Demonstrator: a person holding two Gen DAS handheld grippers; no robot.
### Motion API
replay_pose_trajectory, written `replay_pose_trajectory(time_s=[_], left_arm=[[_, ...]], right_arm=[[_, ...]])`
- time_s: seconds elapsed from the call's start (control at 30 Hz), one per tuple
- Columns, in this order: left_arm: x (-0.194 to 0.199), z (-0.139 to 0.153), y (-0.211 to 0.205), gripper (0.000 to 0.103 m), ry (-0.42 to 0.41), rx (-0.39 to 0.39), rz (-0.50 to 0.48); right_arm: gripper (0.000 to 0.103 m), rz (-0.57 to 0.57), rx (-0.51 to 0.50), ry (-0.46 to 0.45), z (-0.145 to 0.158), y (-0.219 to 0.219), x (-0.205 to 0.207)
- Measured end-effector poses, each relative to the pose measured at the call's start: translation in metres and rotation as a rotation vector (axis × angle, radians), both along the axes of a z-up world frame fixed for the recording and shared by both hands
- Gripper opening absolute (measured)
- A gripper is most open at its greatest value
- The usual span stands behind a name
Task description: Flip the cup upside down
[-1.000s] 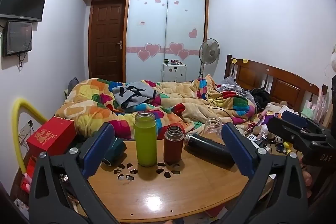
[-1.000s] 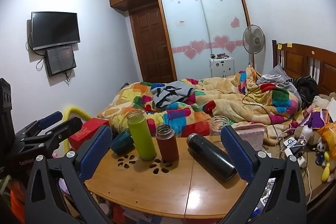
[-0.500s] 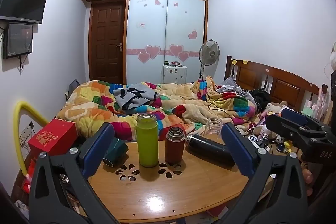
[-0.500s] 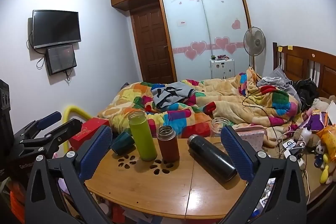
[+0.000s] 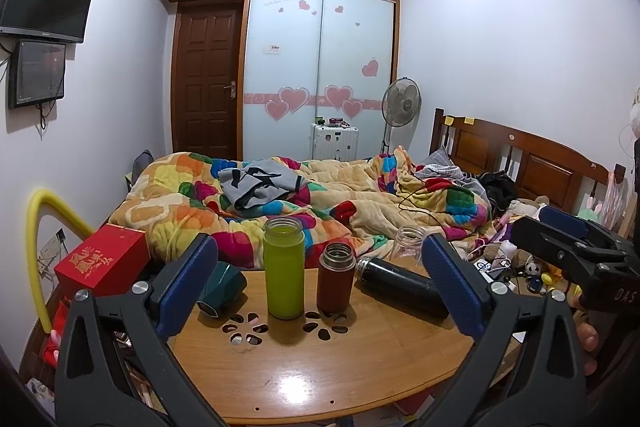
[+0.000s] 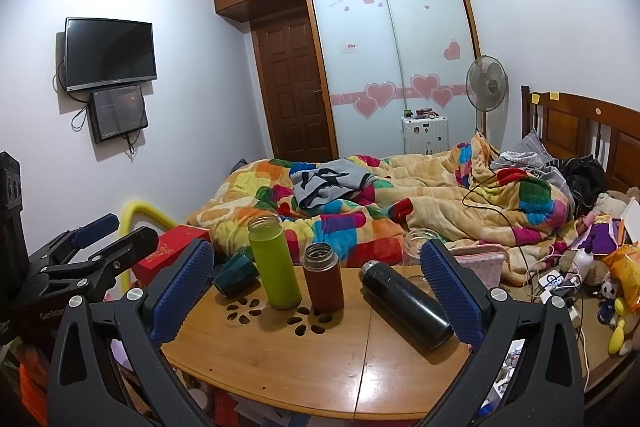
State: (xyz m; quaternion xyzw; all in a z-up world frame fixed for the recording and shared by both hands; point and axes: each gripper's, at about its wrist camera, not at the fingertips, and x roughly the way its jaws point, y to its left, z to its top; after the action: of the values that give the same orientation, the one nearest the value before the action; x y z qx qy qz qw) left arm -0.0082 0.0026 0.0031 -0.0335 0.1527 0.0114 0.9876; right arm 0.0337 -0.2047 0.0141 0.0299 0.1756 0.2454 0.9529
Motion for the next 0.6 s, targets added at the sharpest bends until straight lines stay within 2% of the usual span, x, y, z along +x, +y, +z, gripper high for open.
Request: replay_pose_trajectory(time_s=[0.6], left_arm=[[0.001,0.0006,0.0035,0.103,-0.003,-0.001,0.002]], right_arm=[[0.103,0.0,-0.006,-0.006,0.0027,0.0022,-0.0011]])
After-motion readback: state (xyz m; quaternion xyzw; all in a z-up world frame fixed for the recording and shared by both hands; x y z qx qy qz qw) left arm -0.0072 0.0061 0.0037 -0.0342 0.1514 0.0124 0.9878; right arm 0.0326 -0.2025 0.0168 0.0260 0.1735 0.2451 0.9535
